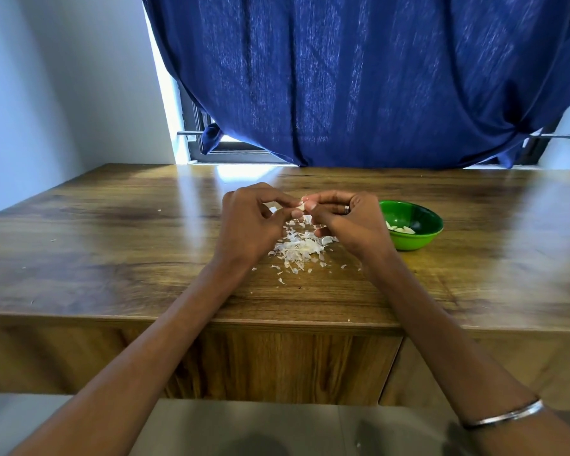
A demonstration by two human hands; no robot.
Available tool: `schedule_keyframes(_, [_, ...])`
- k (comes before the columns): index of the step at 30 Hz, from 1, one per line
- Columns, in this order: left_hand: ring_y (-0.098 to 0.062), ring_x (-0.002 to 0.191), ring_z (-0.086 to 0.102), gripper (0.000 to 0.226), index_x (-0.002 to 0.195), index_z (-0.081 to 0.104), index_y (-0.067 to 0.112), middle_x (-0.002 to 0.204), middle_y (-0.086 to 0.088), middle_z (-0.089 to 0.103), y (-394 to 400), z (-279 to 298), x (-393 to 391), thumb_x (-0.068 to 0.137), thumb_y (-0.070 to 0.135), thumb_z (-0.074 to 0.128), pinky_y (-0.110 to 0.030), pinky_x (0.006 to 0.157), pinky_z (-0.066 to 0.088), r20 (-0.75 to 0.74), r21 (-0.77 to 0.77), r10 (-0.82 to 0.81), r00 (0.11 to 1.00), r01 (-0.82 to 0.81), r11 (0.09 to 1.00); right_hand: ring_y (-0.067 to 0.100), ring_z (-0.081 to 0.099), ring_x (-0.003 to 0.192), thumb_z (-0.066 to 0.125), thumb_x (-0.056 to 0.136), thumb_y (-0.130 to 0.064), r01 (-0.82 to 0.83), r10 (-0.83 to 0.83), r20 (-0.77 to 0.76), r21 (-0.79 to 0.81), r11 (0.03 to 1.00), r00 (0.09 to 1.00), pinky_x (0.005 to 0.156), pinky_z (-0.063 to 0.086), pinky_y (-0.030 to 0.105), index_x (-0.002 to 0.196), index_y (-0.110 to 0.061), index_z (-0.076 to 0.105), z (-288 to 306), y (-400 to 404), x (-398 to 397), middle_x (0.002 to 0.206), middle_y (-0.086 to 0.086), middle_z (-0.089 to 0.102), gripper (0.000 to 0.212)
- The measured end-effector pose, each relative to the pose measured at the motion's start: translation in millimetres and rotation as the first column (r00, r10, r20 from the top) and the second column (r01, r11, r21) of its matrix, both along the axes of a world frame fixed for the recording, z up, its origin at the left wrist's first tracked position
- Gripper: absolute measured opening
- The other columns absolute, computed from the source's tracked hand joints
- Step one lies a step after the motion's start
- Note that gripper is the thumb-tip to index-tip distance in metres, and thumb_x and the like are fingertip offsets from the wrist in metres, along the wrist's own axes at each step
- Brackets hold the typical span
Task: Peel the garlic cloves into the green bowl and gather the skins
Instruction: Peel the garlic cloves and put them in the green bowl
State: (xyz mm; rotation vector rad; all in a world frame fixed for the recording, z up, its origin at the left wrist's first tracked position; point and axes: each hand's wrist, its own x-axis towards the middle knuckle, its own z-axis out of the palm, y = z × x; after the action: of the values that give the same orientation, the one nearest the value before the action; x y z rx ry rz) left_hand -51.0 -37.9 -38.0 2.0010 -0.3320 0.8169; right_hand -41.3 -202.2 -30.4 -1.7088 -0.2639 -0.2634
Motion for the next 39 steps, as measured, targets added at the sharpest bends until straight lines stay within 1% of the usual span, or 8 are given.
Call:
schedule_keyframes(6, [-0.013,0.045,0.068,0.012,0.082,0.079,0.017,0.076,0.007,0.074,-1.8,1.1,-3.2,0.084,0.005,0.082,-0.021,0.041,0.047,-0.043,-0.082,0.009,0.999,-0.013,0.997,0.005,0.070,0.070,0.075,0.087,-0.005,-0.025,0.028,0.047,-0.049,0.998,0.999,0.059,0.057,0.021,0.092,-0.013,0.076,-0.9,0.2,-1.1,0.086,0.000,0.077,0.009])
schedule_keyframes(11, [-0.014,0.041,0.065,0.005,0.082,0.080,0.012,0.055,0.000,0.070,0.3,4.1,-5.8,0.084,0.009,0.084,-0.022,0.039,0.045,-0.134,-0.151,-0.021,0.991,0.001,0.989,0.000,0.070,0.073,0.077,0.085,-0.009,0.076,-0.029,0.244,-0.187,0.979,0.969,0.067,0.059,0.023,0.081,-0.027,0.072,-2.4,2.2,-1.2,0.081,-0.011,0.074,0.020])
schedule_keyframes(15, [-0.029,0.050,0.068,0.014,0.074,0.077,0.018,0.062,-0.007,0.073,3.8,6.9,-3.1,0.084,0.011,0.083,-0.030,0.043,0.049,-0.233,-0.253,-0.098,0.968,0.037,0.967,-0.005,0.067,0.075,0.078,0.084,-0.008,0.104,-0.026,0.328,-0.223,0.969,0.944,0.067,0.055,0.015,0.082,-0.025,0.074,-3.0,4.8,-2.7,0.081,-0.015,0.073,0.018])
schedule_keyframes(21, [-0.021,0.052,0.069,0.008,0.080,0.078,0.015,0.071,-0.004,0.076,5.6,7.0,-2.7,0.086,0.013,0.082,-0.027,0.042,0.048,-0.271,-0.336,-0.172,0.947,0.075,0.939,-0.008,0.066,0.077,0.078,0.084,-0.007,0.119,-0.032,0.364,-0.220,0.968,0.931,0.068,0.047,0.007,0.087,-0.019,0.076,-3.8,6.2,-1.0,0.085,-0.015,0.074,0.013])
schedule_keyframes(27, [-0.026,0.049,0.070,0.003,0.087,0.079,0.016,0.071,0.001,0.076,2.7,3.8,-0.8,0.087,0.015,0.082,-0.032,0.039,0.052,-0.173,-0.230,-0.074,0.982,0.032,0.973,0.009,0.073,0.080,0.075,0.088,-0.010,-0.032,0.041,0.146,-0.070,0.997,0.988,0.075,0.063,0.030,0.092,-0.018,0.076,-4.4,3.6,0.8,0.090,0.000,0.078,0.009])
schedule_keyframes(30, [-0.022,0.047,0.069,0.003,0.088,0.080,0.014,0.076,0.005,0.077,0.1,2.6,-0.9,0.087,0.011,0.081,-0.026,0.038,0.048,-0.134,-0.229,-0.116,0.984,0.083,0.970,0.013,0.074,0.075,0.076,0.085,-0.006,-0.102,0.101,0.025,0.046,0.994,0.995,0.072,0.061,0.026,0.091,-0.014,0.074,-2.5,2.0,-1.6,0.086,0.005,0.078,0.010])
schedule_keyframes(35, [-0.023,0.047,0.067,0.023,0.112,0.076,0.015,0.093,0.002,0.079,2.2,4.4,-1.7,0.090,0.007,0.076,-0.027,0.038,0.048,-0.099,-0.331,-0.208,0.973,0.165,0.929,0.008,0.073,0.069,0.075,0.086,-0.003,-0.108,0.107,0.011,0.101,0.989,0.994,0.066,0.057,0.019,0.094,-0.011,0.072,-0.2,1.3,-4.1,0.082,0.001,0.077,0.012])
schedule_keyframes(39, [-0.023,0.047,0.066,0.013,0.098,0.078,0.010,0.090,0.003,0.078,1.0,4.7,-0.8,0.085,0.009,0.081,-0.027,0.038,0.048,-0.148,-0.327,-0.211,0.966,0.154,0.932,0.008,0.073,0.071,0.074,0.086,-0.003,-0.113,0.109,0.029,0.146,0.983,0.994,0.066,0.056,0.018,0.092,-0.013,0.071,1.2,0.3,-3.4,0.083,0.003,0.077,0.012])
